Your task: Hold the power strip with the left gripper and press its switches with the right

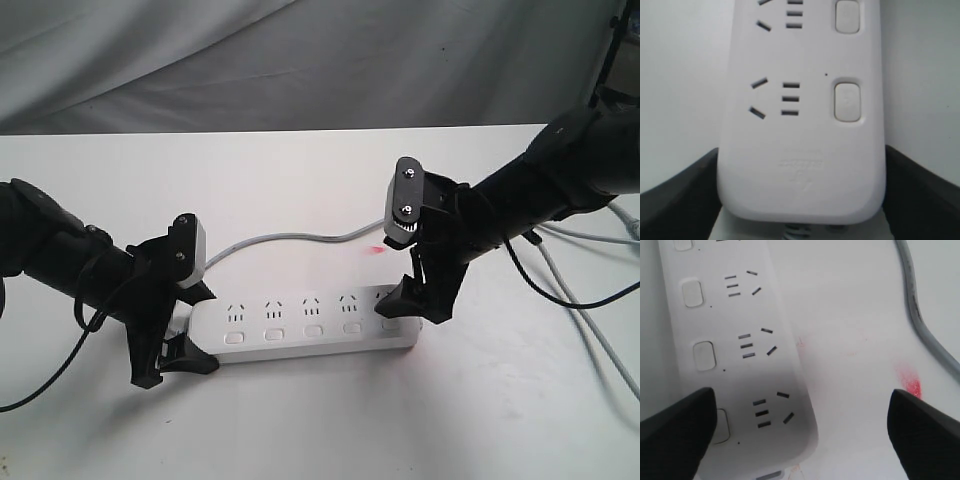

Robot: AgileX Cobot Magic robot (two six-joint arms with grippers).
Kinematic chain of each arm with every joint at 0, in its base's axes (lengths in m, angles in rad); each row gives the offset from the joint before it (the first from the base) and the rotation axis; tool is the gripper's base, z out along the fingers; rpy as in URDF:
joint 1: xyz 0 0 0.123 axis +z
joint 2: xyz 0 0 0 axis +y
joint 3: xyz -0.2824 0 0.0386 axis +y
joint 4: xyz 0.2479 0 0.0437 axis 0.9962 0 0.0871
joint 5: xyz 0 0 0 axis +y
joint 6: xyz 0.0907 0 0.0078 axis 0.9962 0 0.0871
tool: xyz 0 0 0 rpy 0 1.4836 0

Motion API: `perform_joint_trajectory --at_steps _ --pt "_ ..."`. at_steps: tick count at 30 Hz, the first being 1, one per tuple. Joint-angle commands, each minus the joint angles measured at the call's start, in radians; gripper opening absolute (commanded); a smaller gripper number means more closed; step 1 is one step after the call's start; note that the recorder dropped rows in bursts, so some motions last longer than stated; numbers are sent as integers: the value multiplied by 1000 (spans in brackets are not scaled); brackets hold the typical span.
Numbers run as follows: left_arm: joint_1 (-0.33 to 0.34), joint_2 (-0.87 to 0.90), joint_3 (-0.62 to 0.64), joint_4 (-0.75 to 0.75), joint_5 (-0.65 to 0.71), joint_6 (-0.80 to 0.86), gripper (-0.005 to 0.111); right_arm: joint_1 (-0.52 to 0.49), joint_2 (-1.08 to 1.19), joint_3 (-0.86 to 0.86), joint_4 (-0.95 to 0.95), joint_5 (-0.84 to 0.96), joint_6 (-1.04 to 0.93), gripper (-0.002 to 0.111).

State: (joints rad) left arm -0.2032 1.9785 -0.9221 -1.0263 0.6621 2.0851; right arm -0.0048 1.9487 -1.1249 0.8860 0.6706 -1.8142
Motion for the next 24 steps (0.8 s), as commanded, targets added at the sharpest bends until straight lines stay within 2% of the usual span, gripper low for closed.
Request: perform_joint_trajectory --at_steps 1,24 --pt "-7 1 -3 9 -33 9 0 -5 1 1 16 -1 -10 85" --pt "-7 1 -3 9 -33 9 0 -5 60 1 -12 -23 -21 85"
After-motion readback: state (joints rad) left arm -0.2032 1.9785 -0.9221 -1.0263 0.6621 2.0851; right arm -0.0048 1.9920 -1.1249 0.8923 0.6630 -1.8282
